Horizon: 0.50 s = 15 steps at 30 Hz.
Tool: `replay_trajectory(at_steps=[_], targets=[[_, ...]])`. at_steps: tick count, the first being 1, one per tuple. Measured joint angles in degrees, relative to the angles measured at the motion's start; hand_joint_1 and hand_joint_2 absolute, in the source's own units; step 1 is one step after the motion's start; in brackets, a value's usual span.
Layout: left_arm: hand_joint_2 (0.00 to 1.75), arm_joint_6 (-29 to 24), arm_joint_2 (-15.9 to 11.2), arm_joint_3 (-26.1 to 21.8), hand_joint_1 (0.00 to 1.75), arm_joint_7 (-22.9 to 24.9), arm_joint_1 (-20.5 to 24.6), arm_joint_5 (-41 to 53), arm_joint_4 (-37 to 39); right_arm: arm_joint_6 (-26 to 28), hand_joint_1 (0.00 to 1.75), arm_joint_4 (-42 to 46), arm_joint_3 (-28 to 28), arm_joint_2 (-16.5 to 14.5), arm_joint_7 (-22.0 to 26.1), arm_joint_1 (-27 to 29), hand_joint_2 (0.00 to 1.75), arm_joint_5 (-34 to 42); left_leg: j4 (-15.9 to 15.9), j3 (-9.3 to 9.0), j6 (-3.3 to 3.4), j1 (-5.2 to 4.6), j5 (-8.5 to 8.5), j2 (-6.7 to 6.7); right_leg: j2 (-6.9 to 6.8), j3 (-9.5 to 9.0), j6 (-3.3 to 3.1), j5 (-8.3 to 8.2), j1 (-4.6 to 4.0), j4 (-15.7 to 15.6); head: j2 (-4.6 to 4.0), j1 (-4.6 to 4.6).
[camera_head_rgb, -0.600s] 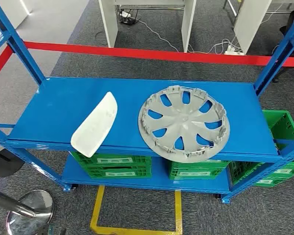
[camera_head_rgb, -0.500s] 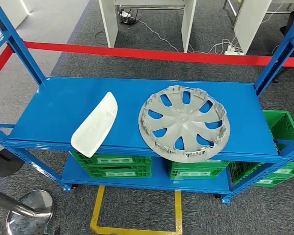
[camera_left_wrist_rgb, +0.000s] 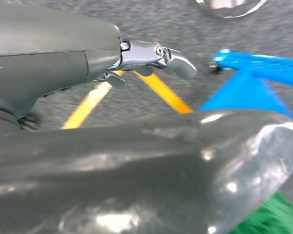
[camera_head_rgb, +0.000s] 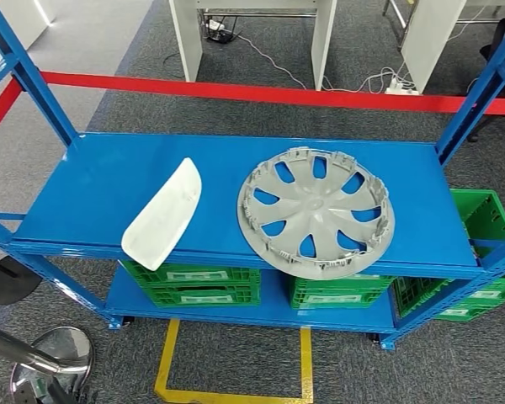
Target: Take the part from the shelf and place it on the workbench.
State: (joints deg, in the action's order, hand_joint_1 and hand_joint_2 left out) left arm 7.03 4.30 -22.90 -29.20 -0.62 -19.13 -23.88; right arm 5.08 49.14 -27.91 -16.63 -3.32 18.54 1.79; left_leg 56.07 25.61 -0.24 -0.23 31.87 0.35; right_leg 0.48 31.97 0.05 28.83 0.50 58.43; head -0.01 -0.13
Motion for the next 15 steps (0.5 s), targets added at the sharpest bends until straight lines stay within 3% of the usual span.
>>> replay_trajectory(at_steps=[7, 15], targets=[[0.00, -1.4, 3.7, -3.7, 0.00, -0.5, -0.9, 2.3, -12.2, 1.6, 0.00, 2.7, -0.1, -1.1, -0.9, 1.1, 0.00, 1.3, 0.0, -0.02, 0.00, -0.01, 0.00, 0.00, 0.00, -0.04, 0.00, -0.01, 0.01, 0.0, 0.01, -0.01], [0.00, -3.9, 7.1, -4.2, 0.00, -1.6, -3.5, 5.3, -29.3, 3.1, 0.00, 4.8, 0.0, -1.9, -1.6, 2.2, 0.00, 2.3, 0.0, -0.02, 0.00, 0.00, 0.00, 0.00, -0.01, -0.03, 0.00, 0.00, 0.00, 0.0, 0.01, 0.00]])
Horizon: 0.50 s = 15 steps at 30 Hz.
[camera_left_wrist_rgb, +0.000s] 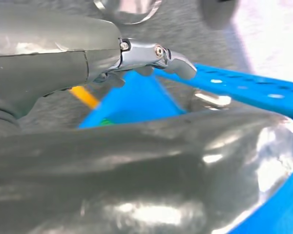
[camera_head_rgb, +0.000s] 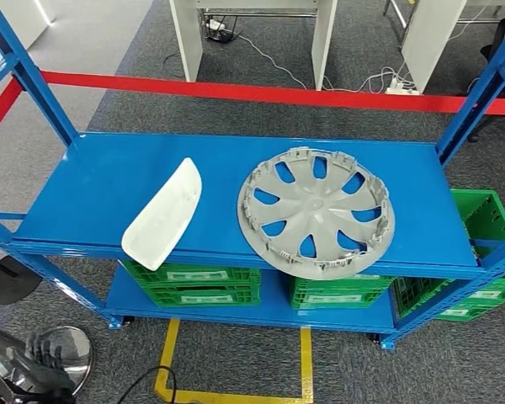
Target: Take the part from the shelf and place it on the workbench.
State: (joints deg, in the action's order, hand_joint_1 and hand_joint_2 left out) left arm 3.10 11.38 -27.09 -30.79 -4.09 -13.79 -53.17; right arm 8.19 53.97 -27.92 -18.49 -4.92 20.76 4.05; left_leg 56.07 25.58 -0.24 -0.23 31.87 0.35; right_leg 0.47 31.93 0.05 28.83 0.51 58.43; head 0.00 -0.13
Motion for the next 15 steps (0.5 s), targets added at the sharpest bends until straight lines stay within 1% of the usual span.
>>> replay_trajectory(at_steps=[2, 6, 12, 15], targets=[[0.00, -0.7, 0.7, 0.1, 0.00, -0.4, -0.9, 0.8, -4.3, 0.3, 0.00, 0.4, 0.0, -0.1, -0.2, 0.3, 0.00, 0.1, 0.0, 0.00, 0.00, 0.00, 0.00, 0.00, 0.00, 0.00, 0.00, 0.00, 0.00, 0.0, -0.01, -0.01], [1.75, -1.8, 1.9, 0.3, 0.00, -1.2, -2.3, 2.0, -12.5, 0.5, 0.00, 1.0, 0.1, -0.4, -0.5, 0.7, 0.00, 0.4, 0.0, -0.01, 0.00, 0.00, 0.00, 0.00, 0.00, -0.01, 0.00, 0.00, 0.00, 0.0, -0.01, 0.01], [1.75, -3.3, 3.0, 2.3, 0.00, -2.4, -4.9, 3.8, -24.8, 0.9, 0.00, 1.8, 0.1, -0.6, -1.0, 1.2, 0.00, 0.4, 0.0, -0.01, 0.00, 0.00, 0.00, 0.00, -0.01, -0.02, 0.00, 0.00, 0.00, 0.0, -0.01, 0.00], [1.75, -5.4, 2.5, 5.0, 0.00, -2.9, -6.9, 7.0, -31.9, 0.8, 0.00, 2.1, 0.0, -0.7, -1.3, 1.4, 0.00, 0.0, 0.0, -0.02, 0.00, 0.02, 0.00, -0.03, 0.05, 0.00, 0.00, 0.00, -0.02, 0.0, -0.01, -0.01]])
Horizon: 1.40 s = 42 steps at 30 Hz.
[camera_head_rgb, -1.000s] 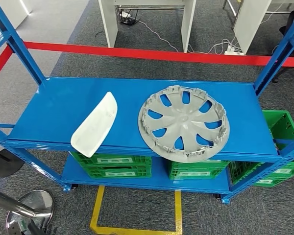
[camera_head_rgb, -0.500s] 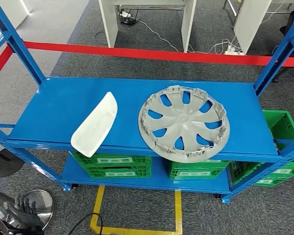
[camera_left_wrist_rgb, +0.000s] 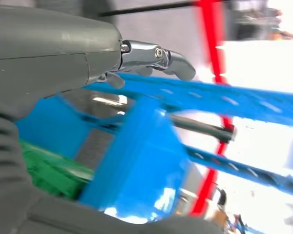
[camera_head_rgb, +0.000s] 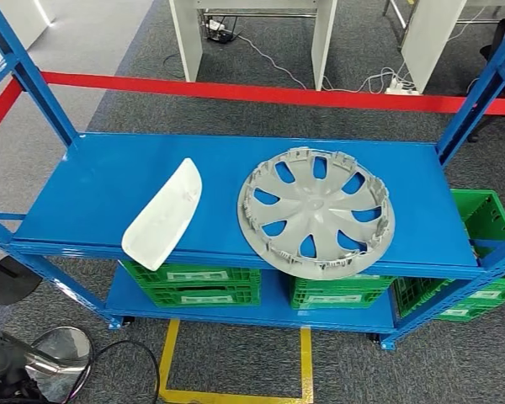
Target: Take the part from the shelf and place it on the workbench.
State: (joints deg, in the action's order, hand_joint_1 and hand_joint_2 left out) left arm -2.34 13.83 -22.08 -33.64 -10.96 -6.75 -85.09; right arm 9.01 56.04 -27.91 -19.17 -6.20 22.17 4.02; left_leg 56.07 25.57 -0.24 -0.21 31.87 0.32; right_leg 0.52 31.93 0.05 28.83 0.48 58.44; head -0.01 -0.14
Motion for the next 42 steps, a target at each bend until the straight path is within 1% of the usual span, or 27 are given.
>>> replay_trajectory(at_steps=[1, 3, 5, 8, 12, 17, 22, 25, 29, 35, 42], targets=[[1.75, -2.1, -0.7, 1.8, 0.00, 0.1, -0.9, 3.7, -3.1, -0.4, 0.00, 0.1, -0.2, 0.0, -0.3, 0.1, 0.00, -0.5, 0.0, 0.00, 0.00, 0.00, 0.00, 0.00, -0.01, 0.01, 0.00, 0.00, 0.00, 0.0, 0.01, 0.01], [1.75, -7.9, -3.0, 6.3, 0.00, 1.0, -2.3, 14.7, -8.5, -1.6, 0.00, 0.3, -0.8, 0.0, -0.9, 0.2, 0.00, -1.8, 0.0, 0.01, 0.00, 0.00, 0.00, 0.04, -0.11, -0.01, 0.00, 0.01, 0.01, 0.0, 0.00, 0.00], [1.75, -12.1, -5.8, 10.3, 0.00, 3.1, -2.9, 24.0, -11.6, -2.9, 0.00, 0.4, -1.5, -0.1, -1.4, 0.2, 0.00, -2.9, 0.0, 0.01, 0.00, 0.00, 0.00, 0.07, -0.13, -0.02, 0.00, 0.01, 0.02, 0.0, 0.00, 0.01], [1.75, -13.6, -9.5, 15.1, 0.00, 7.0, -3.4, 29.8, -13.4, -4.9, 0.00, 0.6, -2.8, -0.2, -1.1, 0.0, 0.00, -4.4, 0.0, 0.00, 0.00, 0.00, 0.00, 0.03, -0.06, -0.01, 0.00, 0.00, 0.01, 0.0, 0.01, 0.01], [1.75, -15.1, -13.8, 20.7, 0.00, 12.1, -2.8, 37.1, -14.0, -9.6, 0.00, -0.6, -6.6, -0.2, 2.2, -2.2, 0.00, -8.4, 0.0, -0.03, -0.02, 0.00, -0.03, -0.01, -0.02, -0.03, -0.02, -0.03, 0.00, 0.0, 0.01, 0.01], [1.75, -15.3, -16.9, 25.6, 0.00, 14.7, -2.2, 40.4, -14.1, -11.7, 0.00, -2.6, -11.3, -0.5, 3.5, -4.5, 0.00, -11.3, 0.0, -0.05, -0.03, 0.00, -0.04, -0.02, -0.02, -0.03, -0.02, -0.03, 0.01, 0.0, 0.01, 0.01], [1.75, -16.6, -18.9, 30.1, 0.00, 16.7, -1.8, 44.1, -13.7, -13.5, 0.00, -4.1, -14.8, -0.7, 4.3, -6.0, 0.00, -13.5, 0.0, -0.03, -0.01, 0.00, -0.01, -0.02, -0.02, -0.02, -0.01, -0.01, 0.01, 0.0, 0.01, 0.01], [1.75, -18.1, -19.6, 32.7, 0.00, 17.3, -1.7, 44.8, -13.2, -14.0, 0.00, -4.8, -16.3, -0.8, 4.4, -6.6, 0.00, -14.3, 0.0, -0.03, 0.00, 0.00, 0.00, -0.02, -0.01, -0.02, -0.01, -0.01, 0.01, 0.0, 0.01, 0.01], [1.75, -20.3, -20.4, 35.0, 0.00, 17.6, -1.8, 44.3, -12.6, -14.3, 0.00, -5.5, -17.6, -0.8, 4.5, -7.0, 0.00, -14.9, 0.0, -0.03, 0.00, -0.01, 0.00, -0.02, -0.02, -0.02, -0.01, -0.01, 0.02, 0.0, 0.01, 0.00], [1.75, -22.1, -21.4, 37.3, 0.00, 17.9, -1.8, 42.7, -12.2, -15.0, 0.00, -6.0, -18.5, -0.8, 4.6, -7.1, 0.00, -15.5, 0.0, -0.03, 0.00, 0.00, 0.00, -0.02, -0.03, -0.02, -0.01, -0.01, 0.01, 0.0, 0.00, 0.01], [1.75, -23.5, -21.7, 38.5, 0.00, 18.0, -2.2, 37.9, -11.8, -14.9, 0.00, -6.2, -18.7, -0.8, 4.7, -7.2, 0.00, -15.6, 0.0, -0.03, 0.00, 0.00, 0.00, -0.02, -0.02, -0.02, -0.01, -0.01, 0.01, 0.0, 0.01, 0.01]])
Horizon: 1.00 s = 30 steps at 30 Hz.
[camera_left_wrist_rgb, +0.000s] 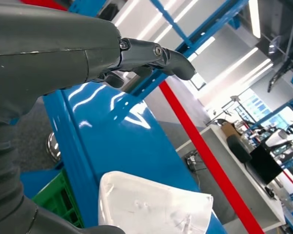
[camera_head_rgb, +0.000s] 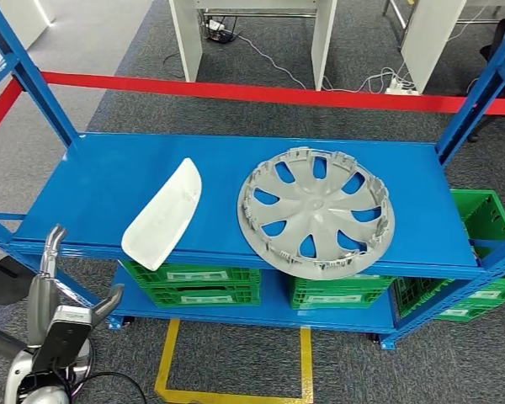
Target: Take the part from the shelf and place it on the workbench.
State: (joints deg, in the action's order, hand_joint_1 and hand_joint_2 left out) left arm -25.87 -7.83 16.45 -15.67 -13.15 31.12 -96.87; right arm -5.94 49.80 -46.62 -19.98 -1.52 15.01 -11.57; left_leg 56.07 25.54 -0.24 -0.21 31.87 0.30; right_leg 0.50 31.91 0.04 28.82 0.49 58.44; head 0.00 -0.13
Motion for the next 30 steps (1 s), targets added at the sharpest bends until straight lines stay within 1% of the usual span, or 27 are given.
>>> replay_trajectory(at_steps=[7, 14, 19, 24, 30], targets=[[1.75, -0.4, 0.1, 0.0, 0.00, -0.4, -0.4, -3.9, 1.1, 0.1, 0.00, -0.3, 0.0, 0.0, -0.1, 0.0, 0.00, 0.1, 0.0, 0.00, 0.00, -0.01, 0.00, 0.00, 0.00, 0.00, 0.00, 0.00, 0.00, 0.0, 0.00, -0.01], [1.75, 2.9, 0.0, 0.0, 0.00, -0.4, 0.7, -5.3, 4.3, -0.8, 0.00, -0.3, -0.6, 0.0, -0.3, -0.2, 0.00, -2.7, 0.0, -0.01, 0.00, 0.00, 0.00, 0.00, 0.00, 0.00, 0.00, 0.00, 0.00, 0.0, 0.00, -0.01], [1.75, 5.3, -0.4, 0.0, 0.00, 0.5, 2.6, -2.8, 6.6, -3.4, 0.00, -0.5, -3.5, 0.0, 0.5, -1.4, 0.00, -7.4, 0.0, -0.01, 0.00, 0.00, -0.01, 0.00, 0.00, 0.00, 0.00, -0.01, 0.00, 0.0, 0.00, -0.01], [1.75, 6.1, -0.9, 0.0, 0.00, 1.4, 4.1, -1.1, 8.1, -4.7, 0.00, -0.9, -6.4, 0.0, 1.0, -2.3, 0.00, -10.3, 0.0, -0.01, 0.00, 0.00, -0.01, 0.00, 0.00, 0.00, 0.00, -0.01, 0.00, 0.0, 0.00, -0.01], [1.75, 8.5, -1.6, 0.0, 0.00, 3.4, 6.7, 4.2, 9.7, -6.9, 0.00, -1.6, -10.7, 0.0, 2.4, -4.0, 0.00, -16.0, 0.0, 0.00, 0.00, -0.01, -0.01, 0.00, 0.00, 0.00, 0.00, -0.01, 0.00, 0.0, 0.00, -0.01]])
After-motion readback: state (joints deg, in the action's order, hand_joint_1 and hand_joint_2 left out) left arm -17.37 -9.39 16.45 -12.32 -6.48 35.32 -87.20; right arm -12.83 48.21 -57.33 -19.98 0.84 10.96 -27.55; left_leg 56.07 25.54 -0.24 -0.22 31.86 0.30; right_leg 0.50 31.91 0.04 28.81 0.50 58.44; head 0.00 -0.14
